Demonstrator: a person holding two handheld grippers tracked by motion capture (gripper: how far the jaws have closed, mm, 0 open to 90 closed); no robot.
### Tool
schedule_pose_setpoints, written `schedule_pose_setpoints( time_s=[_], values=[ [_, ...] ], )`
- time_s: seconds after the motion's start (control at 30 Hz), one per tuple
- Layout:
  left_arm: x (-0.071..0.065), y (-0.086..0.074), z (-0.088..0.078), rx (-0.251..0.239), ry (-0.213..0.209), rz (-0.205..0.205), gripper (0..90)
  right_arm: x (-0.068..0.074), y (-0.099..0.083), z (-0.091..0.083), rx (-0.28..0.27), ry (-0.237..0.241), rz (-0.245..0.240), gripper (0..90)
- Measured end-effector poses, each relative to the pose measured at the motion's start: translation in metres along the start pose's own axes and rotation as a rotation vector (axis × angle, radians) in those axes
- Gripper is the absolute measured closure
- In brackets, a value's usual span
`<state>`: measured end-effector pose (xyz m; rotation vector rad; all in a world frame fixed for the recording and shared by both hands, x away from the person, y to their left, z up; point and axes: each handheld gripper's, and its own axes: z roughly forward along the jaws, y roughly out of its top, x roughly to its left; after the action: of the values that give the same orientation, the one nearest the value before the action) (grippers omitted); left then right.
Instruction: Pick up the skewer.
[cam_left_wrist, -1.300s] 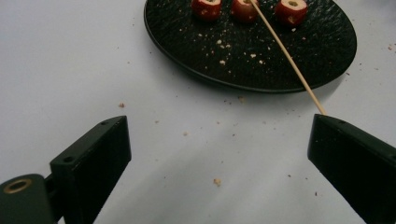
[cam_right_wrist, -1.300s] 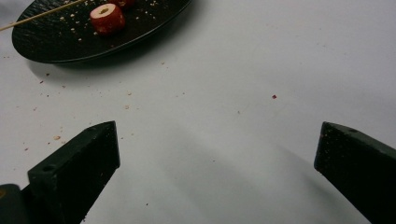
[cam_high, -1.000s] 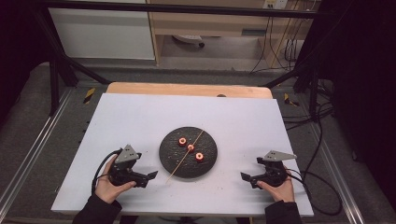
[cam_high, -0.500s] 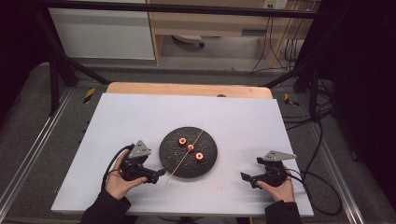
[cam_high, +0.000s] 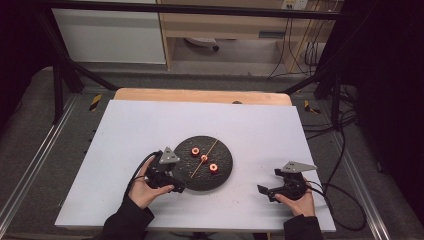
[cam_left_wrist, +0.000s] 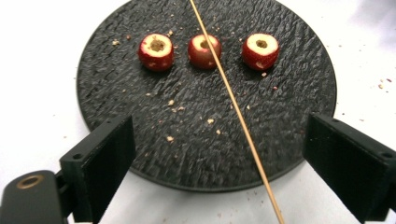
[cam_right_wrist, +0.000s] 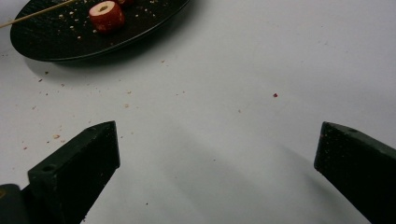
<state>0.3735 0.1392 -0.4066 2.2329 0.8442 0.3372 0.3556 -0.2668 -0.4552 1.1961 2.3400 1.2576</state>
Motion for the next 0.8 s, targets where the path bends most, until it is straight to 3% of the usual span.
schedule_pose_setpoints(
  time_s=[0.27,0.47,0.8],
  values=[
    [-0.007,0.009,0.014,0.049,0.005,0.015,17.7,0.0,0.0,0.0,0.002,0.003,0.002,0.8],
    [-0.008,0.014,0.022,0.075,0.012,0.003,25.1,0.0,0.0,0.0,0.003,0.004,0.001,0.8],
    [-0.012,0.017,0.029,0.125,0.027,-0.006,44.4,0.0,0.0,0.0,0.003,0.004,0.0,0.8]
  ],
)
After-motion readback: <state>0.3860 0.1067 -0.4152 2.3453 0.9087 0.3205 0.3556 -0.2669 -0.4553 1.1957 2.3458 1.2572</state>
